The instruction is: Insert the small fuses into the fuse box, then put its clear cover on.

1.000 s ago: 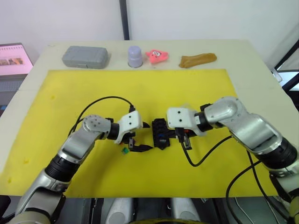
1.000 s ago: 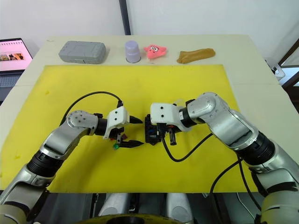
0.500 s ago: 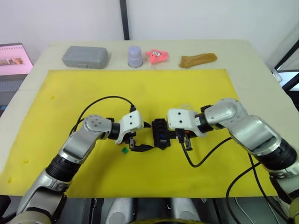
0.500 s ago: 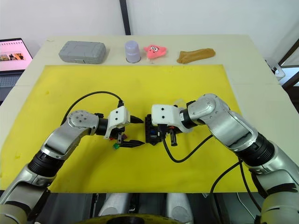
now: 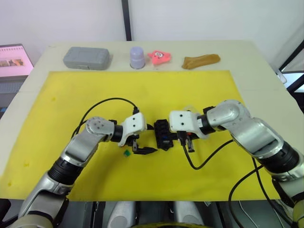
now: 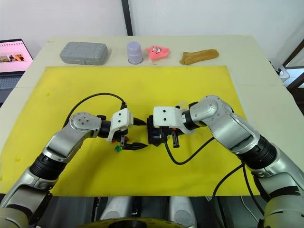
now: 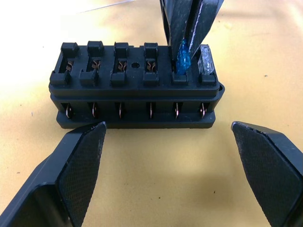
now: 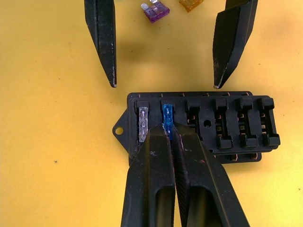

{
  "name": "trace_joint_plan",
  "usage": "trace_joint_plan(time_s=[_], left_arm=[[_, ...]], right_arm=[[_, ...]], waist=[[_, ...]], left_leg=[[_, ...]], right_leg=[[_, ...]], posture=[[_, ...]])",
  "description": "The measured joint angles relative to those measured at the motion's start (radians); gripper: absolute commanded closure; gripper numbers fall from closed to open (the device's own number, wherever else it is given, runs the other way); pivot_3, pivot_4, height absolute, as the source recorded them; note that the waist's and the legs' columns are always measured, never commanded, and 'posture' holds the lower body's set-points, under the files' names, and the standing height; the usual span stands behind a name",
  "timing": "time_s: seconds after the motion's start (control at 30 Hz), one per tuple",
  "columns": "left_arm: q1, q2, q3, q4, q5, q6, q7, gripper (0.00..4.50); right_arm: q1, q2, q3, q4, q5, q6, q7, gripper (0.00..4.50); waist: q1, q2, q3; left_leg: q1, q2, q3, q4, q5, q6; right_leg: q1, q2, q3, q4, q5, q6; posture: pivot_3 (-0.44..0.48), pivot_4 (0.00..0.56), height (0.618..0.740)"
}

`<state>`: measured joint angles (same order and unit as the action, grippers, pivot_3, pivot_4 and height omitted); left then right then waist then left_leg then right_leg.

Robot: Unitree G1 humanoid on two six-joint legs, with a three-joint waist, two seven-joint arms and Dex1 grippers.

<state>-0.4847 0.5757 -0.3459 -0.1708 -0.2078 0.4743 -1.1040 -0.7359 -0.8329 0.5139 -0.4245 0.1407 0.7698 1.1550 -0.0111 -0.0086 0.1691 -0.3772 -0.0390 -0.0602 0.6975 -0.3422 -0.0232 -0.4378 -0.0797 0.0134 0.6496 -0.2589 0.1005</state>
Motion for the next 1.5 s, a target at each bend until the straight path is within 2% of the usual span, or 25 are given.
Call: trace_joint_plan(time_s=[0.57, 0.67, 0.73, 1.23, 1.47, 1.5], left_arm=[[-0.030, -0.026, -0.029, 0.049, 0.026, -0.025, -0.008, 0.05], [-0.032, -0.033, -0.033, 0.051, 0.032, -0.030, -0.009, 0.00], [-0.032, -0.040, -0.038, 0.051, 0.034, -0.030, -0.011, 0.00], [-0.032, -0.037, -0.042, 0.071, 0.049, -0.058, -0.016, 0.00], [-0.034, -0.038, -0.042, 0.089, 0.059, -0.074, -0.013, 0.00], [-0.034, -0.038, -0.042, 0.090, 0.060, -0.075, -0.013, 0.00]], right_arm=[[-0.044, 0.022, 0.022, 0.015, -0.008, 0.077, 0.020, 4.50], [-0.045, 0.023, 0.025, 0.015, -0.010, 0.076, 0.017, 3.49], [-0.047, 0.026, 0.025, 0.015, -0.012, 0.077, 0.014, 2.52], [-0.056, 0.030, 0.009, 0.015, 0.004, 0.109, -0.001, 2.52], [-0.090, 0.027, -0.060, 0.015, 0.064, 0.142, 0.021, 2.52], [-0.090, 0.025, -0.071, 0.015, 0.074, 0.142, 0.023, 2.75]], waist=[[0.003, 0.000, 0.000], [0.003, 0.000, 0.000], [0.002, 0.000, 0.000], [0.000, 0.000, 0.000], [0.001, 0.000, 0.000], [0.000, 0.000, 0.000]], left_leg=[[0.002, 0.000, -0.001, 0.000, 0.000, 0.000], [0.002, -0.001, -0.001, 0.001, 0.000, 0.000], [0.002, -0.001, -0.001, 0.001, 0.000, 0.000], [0.002, 0.000, -0.001, 0.000, 0.000, 0.000], [0.002, 0.000, -0.001, 0.000, 0.000, 0.000], [0.002, 0.000, -0.001, 0.000, 0.000, 0.000]], right_leg=[[0.003, 0.000, -0.001, 0.000, 0.000, 0.000], [0.004, -0.001, -0.001, 0.000, 0.000, 0.000], [0.003, 0.000, -0.001, 0.000, 0.000, 0.000], [0.003, 0.000, -0.001, 0.000, 0.000, 0.000], [0.003, 0.000, -0.001, 0.000, 0.000, 0.000], [0.003, 0.000, -0.001, 0.000, 0.000, 0.000]], posture=[[0.000, 0.150, 0.740], [0.000, 0.150, 0.740], [0.000, 0.150, 0.740], [0.000, 0.150, 0.740], [0.000, 0.150, 0.740], [0.000, 0.150, 0.740]])
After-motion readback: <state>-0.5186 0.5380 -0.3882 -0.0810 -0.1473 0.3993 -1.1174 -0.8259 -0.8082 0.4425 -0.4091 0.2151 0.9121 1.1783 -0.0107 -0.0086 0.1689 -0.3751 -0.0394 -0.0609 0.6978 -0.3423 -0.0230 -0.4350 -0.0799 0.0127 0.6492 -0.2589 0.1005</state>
